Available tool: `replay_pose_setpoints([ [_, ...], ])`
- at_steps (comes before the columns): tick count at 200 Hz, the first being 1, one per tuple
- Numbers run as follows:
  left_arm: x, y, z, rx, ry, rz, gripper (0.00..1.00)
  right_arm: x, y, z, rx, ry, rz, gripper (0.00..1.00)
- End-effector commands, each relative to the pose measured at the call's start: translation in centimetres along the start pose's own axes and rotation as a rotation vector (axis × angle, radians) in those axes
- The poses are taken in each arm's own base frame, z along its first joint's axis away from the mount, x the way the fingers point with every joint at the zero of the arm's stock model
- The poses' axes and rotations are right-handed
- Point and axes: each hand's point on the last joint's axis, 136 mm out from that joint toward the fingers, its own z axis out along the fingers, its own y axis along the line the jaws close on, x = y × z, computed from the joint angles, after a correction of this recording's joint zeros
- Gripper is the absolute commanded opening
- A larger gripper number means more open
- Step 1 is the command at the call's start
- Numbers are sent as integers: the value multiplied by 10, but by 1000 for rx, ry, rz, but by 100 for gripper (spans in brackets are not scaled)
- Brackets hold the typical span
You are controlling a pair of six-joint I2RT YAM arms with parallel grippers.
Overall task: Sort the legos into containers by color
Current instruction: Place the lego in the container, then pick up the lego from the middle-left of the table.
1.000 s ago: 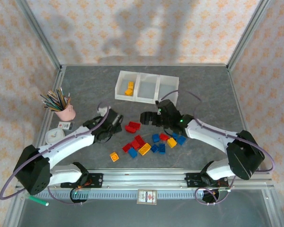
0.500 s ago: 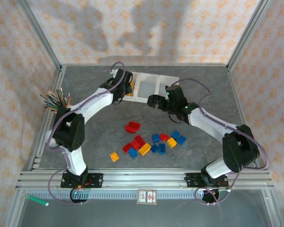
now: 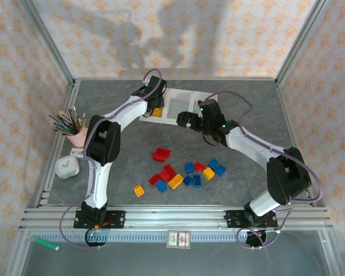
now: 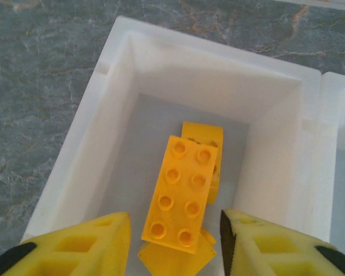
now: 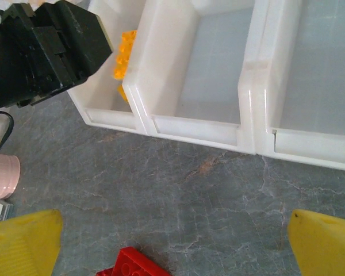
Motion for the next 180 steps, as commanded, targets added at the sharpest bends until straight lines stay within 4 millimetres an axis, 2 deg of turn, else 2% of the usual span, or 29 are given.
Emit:
replay_pose_setpoints([
  [1, -7, 3, -12, -14, -3, 1, 53, -20, 7, -7, 2, -53, -27, 100],
  [20, 2, 2, -18, 19, 28, -17, 56, -23, 10, -10, 2, -58, -20, 100],
  [36, 6, 4, -34, 48, 29, -30, 57, -16, 17, -12, -37, -43, -28, 100],
  [49, 9, 7, -52, 86, 18, -44, 58, -8, 16, -14, -25, -25, -37, 100],
  [59, 21, 13, -60, 86, 35, -42, 58, -1, 16, -15, -29, -6, -41, 100],
  [63, 19, 15, -73, 91, 27, -43, 59, 3, 16, -15, -32, 3, -42, 100],
  [84, 52, 39, -101, 13, 52, 2, 62, 22, 23, -21, -52, 48, -76, 100],
  [102, 78, 46, -131, 17, 47, 17, 65, 41, 29, -26, -65, 99, -117, 100],
  [129, 127, 70, -163, -60, 101, 2, 66, 68, 28, -34, -62, 157, -146, 100],
  [148, 162, 69, -182, -23, 139, -23, 67, 85, 32, -41, -88, 184, -164, 100],
  [180, 207, 78, -207, -64, 183, -42, 69, 106, 31, -46, -79, 211, -181, 100],
])
